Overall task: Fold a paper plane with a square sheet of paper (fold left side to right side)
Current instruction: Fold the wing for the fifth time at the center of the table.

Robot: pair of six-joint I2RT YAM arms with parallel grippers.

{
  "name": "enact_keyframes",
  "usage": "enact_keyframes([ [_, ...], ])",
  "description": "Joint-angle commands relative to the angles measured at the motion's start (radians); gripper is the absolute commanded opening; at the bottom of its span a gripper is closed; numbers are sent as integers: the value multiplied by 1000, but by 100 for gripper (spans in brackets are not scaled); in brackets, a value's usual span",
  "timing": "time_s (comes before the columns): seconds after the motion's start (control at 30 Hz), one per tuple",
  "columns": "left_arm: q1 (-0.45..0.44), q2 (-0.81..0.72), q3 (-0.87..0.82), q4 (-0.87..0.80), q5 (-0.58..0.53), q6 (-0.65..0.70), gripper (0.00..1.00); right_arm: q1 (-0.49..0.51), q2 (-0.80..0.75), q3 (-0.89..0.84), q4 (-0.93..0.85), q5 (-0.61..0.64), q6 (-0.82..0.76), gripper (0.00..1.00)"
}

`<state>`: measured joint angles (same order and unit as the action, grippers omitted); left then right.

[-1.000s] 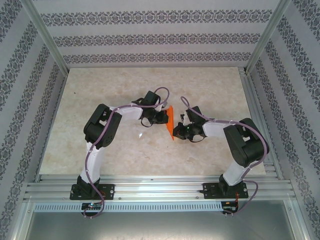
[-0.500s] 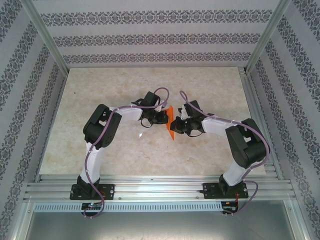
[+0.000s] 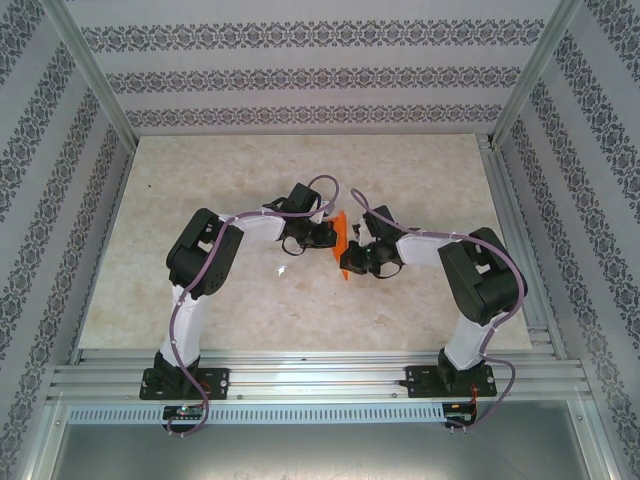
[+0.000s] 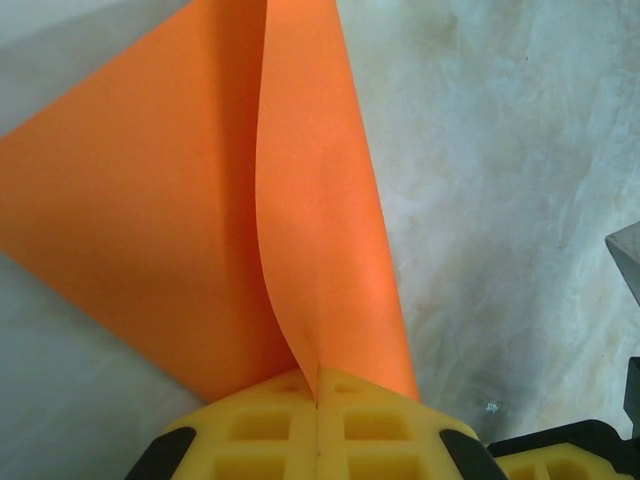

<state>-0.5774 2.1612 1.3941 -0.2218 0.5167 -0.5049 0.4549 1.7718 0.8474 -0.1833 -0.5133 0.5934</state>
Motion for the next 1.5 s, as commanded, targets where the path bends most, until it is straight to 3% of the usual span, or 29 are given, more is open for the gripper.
enact_keyframes([
  [0.0,-7,79,-44,-113,-145,6,0,24,-17,-72,-114,20,-31,4],
  [0.4,-7,80,-40,-124,-155,15,0,42,-136,-206,-177,9,-20,5],
  [0.63,-7,81,-40,-122,-153,18,0,-20,-233,-133,-165,-70,-7,5],
  [0.8,-8,81,-40,-122,-152,19,0,-26,-130,-12,-73,-112,11,5],
  [1.0,-7,81,-41,-119,-148,14,0,-16,8,53,-30,-69,7,4],
  [1.3,-6,72,-14,-148,-152,24,0,-17,70,-48,-60,27,20,4],
  [1.47,19,38,69,-234,-171,80,10,-16,80,-83,-72,48,26,4],
])
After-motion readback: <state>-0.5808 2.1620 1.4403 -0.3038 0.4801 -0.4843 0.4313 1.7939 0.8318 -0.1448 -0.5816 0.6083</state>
